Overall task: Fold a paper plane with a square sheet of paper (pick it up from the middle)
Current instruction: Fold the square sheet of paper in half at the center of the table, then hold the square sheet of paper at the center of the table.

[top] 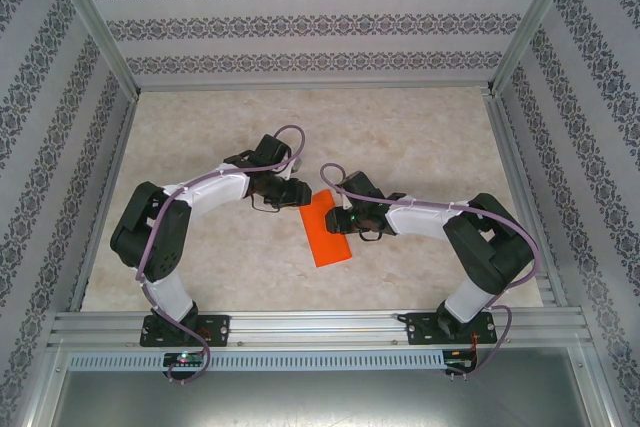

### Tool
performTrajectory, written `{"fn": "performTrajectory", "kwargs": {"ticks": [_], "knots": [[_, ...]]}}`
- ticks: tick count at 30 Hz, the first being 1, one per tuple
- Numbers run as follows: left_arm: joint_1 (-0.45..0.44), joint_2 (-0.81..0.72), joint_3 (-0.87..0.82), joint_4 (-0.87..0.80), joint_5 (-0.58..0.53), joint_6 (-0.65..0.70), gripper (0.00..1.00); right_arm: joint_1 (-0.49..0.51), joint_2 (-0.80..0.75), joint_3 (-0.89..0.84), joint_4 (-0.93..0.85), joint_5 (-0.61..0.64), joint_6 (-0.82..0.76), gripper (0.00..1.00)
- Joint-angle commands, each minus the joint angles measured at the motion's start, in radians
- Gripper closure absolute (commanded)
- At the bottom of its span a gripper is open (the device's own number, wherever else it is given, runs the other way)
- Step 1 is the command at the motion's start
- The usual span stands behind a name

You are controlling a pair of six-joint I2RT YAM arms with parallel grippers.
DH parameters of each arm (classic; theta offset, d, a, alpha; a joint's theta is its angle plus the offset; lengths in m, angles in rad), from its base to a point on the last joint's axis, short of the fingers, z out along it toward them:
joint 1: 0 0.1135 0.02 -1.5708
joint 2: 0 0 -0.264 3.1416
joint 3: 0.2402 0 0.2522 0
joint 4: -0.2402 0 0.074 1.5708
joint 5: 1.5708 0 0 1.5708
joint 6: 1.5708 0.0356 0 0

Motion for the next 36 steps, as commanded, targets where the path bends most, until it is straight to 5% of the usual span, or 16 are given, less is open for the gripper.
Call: {"fn": "performTrajectory", "kwargs": {"ticks": [1, 36], "knots": [[0.017, -0.040, -0.020, -0.022, -0.010, 0.011, 0.55, 0.023, 0.036, 0.028, -0.042, 0.047, -0.034, 0.61], [0.058, -0.077, -0.090, 0.039, 0.038, -0.043, 0.52, 0.050, 0.056, 0.056, -0.071, 0.084, -0.078, 0.60]]}}
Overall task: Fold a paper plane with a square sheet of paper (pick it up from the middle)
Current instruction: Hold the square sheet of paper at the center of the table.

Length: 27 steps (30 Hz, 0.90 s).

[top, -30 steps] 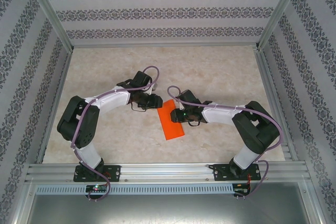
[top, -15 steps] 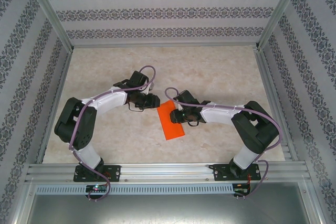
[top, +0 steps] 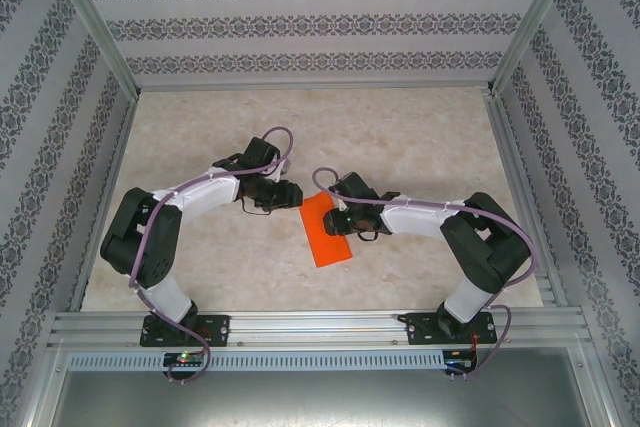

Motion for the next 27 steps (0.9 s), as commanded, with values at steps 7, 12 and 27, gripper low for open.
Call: {"fn": "performTrajectory", "kwargs": {"ticks": [7, 12, 27], "knots": [[0.010, 0.003, -0.030, 0.090, 0.054, -0.074, 0.52, 0.003, 0.039, 0.014, -0.018, 0.031, 0.010, 0.60], [0.008, 0.011, -0.037, 0.111, 0.059, -0.090, 0.53, 0.009, 0.040, 0.017, -0.012, 0.023, 0.000, 0.60], [-0.034, 0.079, -0.019, 0.166, 0.071, -0.137, 0.65, 0.017, 0.059, 0.022, -0.014, 0.032, 0.000, 0.59]]}}
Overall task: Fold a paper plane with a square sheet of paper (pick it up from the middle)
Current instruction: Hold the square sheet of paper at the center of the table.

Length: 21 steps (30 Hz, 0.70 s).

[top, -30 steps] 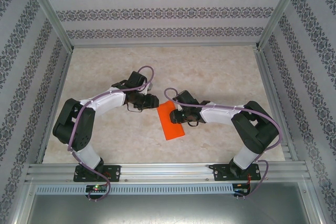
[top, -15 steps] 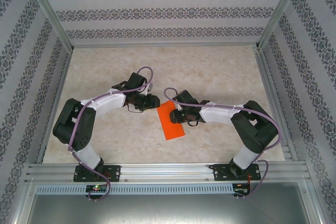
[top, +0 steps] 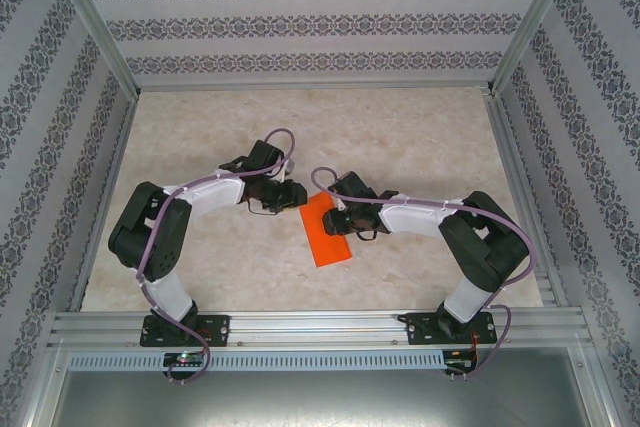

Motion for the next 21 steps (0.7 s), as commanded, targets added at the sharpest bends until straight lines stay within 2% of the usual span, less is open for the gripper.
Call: {"fn": "performTrajectory", "kwargs": {"ticks": [1, 7, 9, 13, 21], "knots": [[-0.019, 0.020, -0.003, 0.032, 0.013, -0.019, 0.66, 0.012, 0.047, 0.005, 0.003, 0.023, -0.004, 0.59], [-0.037, 0.046, 0.004, 0.044, 0.013, -0.026, 0.72, 0.012, 0.043, -0.003, 0.004, 0.025, -0.002, 0.59], [-0.046, 0.055, 0.012, 0.044, 0.017, -0.026, 0.78, 0.011, 0.042, -0.004, 0.006, 0.024, -0.003, 0.59], [-0.063, 0.074, 0.016, 0.044, 0.016, -0.031, 0.84, 0.013, 0.044, -0.001, 0.003, 0.025, -0.007, 0.59], [-0.092, 0.102, 0.017, 0.032, 0.002, -0.020, 0.86, 0.011, 0.045, -0.005, 0.003, 0.024, -0.007, 0.59]]}}
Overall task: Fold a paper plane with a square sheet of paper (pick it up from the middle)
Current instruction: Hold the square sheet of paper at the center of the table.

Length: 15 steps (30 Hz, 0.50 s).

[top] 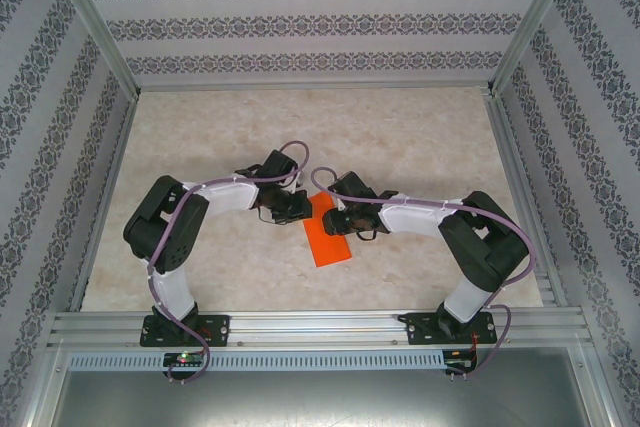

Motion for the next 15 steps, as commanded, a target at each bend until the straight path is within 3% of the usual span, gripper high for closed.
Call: {"fn": "performTrajectory", "kwargs": {"ticks": [1, 15], "knots": [[-0.021, 0.025, 0.017, 0.004, -0.006, 0.010, 0.86, 0.011, 0.044, -0.005, 0.005, 0.022, -0.006, 0.59], [-0.023, 0.077, -0.005, -0.053, -0.055, 0.067, 0.87, 0.009, 0.012, -0.002, -0.007, 0.019, -0.003, 0.55]]}}
